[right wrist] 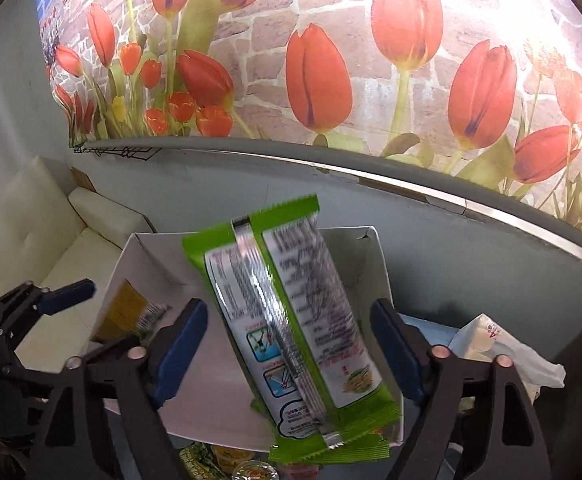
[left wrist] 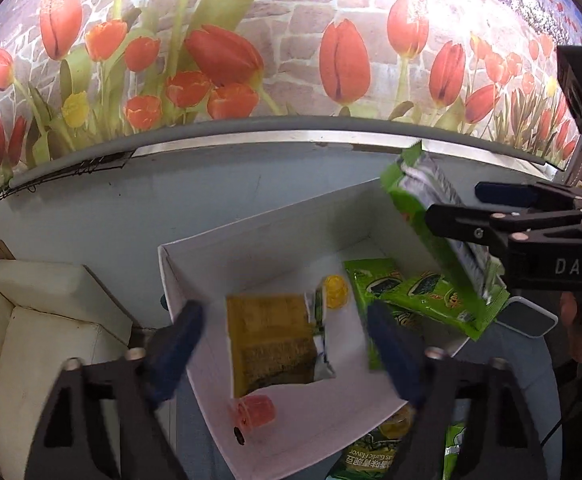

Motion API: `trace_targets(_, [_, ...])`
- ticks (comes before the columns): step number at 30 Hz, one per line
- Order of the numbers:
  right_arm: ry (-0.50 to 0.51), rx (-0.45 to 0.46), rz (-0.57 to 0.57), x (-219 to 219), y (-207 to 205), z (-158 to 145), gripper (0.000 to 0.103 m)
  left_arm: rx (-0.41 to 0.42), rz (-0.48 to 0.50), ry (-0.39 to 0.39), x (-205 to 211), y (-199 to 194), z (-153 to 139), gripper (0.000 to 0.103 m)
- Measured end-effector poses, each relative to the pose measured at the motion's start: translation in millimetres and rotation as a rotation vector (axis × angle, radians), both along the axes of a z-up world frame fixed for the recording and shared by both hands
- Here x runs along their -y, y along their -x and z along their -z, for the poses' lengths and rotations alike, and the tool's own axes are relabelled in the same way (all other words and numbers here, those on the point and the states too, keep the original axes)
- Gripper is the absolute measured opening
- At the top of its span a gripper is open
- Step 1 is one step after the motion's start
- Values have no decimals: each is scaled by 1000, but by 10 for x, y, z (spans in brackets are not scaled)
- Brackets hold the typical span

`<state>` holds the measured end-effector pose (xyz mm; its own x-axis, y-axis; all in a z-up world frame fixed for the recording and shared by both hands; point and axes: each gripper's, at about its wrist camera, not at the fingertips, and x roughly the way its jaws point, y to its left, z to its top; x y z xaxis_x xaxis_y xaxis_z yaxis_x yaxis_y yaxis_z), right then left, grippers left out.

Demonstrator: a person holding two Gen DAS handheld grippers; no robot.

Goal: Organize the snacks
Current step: 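Carry the snack bar to the white box with the right tool while the left tool grasps the yellow-brown packet, then release the yellow-brown packet into the white box with the left tool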

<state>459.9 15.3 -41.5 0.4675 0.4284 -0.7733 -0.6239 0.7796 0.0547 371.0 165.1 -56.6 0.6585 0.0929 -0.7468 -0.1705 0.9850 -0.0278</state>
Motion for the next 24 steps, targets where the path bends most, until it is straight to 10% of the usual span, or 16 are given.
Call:
trace_targets(13, [-105, 81, -47, 299, 429, -255, 94, 49, 26, 0, 71, 281, -138, 102])
trace_targets(24, [93, 166, -460, 1154, 1862, 309, 94, 83, 159, 6, 609, 1313, -207, 103])
